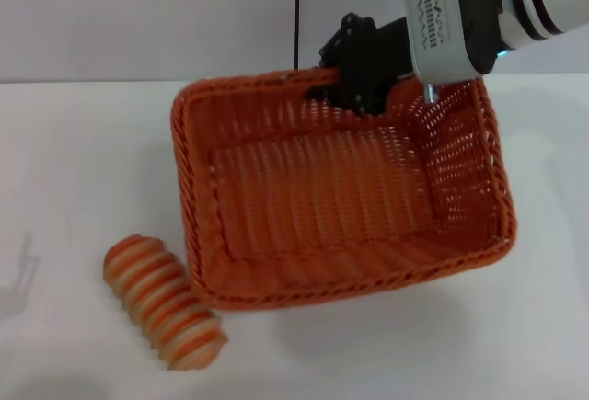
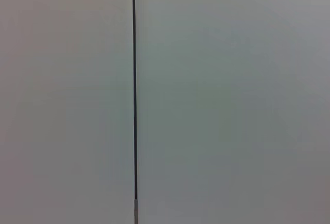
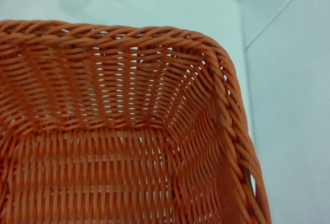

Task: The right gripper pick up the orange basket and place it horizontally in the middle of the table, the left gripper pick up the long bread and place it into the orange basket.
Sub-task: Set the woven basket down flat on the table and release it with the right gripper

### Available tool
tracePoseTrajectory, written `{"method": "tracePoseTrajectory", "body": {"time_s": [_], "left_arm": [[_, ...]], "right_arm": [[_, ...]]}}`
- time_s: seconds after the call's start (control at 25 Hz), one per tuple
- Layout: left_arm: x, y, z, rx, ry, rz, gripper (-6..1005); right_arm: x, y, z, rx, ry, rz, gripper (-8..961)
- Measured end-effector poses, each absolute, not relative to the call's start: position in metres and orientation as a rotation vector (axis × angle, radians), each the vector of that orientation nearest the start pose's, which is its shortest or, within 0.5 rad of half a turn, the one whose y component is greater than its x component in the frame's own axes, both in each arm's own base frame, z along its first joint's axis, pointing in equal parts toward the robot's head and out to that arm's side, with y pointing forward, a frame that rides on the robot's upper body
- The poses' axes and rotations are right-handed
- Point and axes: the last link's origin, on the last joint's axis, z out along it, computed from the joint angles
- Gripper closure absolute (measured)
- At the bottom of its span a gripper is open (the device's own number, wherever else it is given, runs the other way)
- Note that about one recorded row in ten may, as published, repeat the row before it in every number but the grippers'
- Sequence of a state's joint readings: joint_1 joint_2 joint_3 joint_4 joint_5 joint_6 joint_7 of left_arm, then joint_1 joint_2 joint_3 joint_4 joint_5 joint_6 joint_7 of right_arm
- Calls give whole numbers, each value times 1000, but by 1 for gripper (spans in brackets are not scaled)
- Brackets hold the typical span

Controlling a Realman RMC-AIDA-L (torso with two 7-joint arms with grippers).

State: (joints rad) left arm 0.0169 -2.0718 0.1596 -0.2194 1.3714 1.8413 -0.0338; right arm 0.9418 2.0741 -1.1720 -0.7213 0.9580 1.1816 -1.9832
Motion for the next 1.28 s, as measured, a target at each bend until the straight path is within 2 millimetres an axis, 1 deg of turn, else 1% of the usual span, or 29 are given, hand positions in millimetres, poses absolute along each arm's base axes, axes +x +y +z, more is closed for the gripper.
{"method": "tracePoseTrajectory", "body": {"time_s": [0.36, 0.52, 0.72, 0.88, 1.04, 1.28], "left_arm": [[-364, 128, 7, -1364, -414, -717, 194], [-365, 128, 7, -1365, -416, -714, 194], [-365, 128, 6, -1367, -417, -712, 195], [-365, 128, 6, -1373, -418, -712, 195], [-365, 128, 5, -1374, -420, -711, 196], [-364, 128, 5, -1376, -423, -714, 196]], "right_arm": [[135, 425, -63, -2827, -462, 13, 777], [141, 424, -68, -2833, -335, 54, 775], [145, 426, -69, -2815, -253, 82, 773], [149, 423, -72, -2829, -230, 64, 771], [152, 417, -79, -2862, -244, 13, 769], [156, 412, -85, -2890, -271, -47, 766]]}}
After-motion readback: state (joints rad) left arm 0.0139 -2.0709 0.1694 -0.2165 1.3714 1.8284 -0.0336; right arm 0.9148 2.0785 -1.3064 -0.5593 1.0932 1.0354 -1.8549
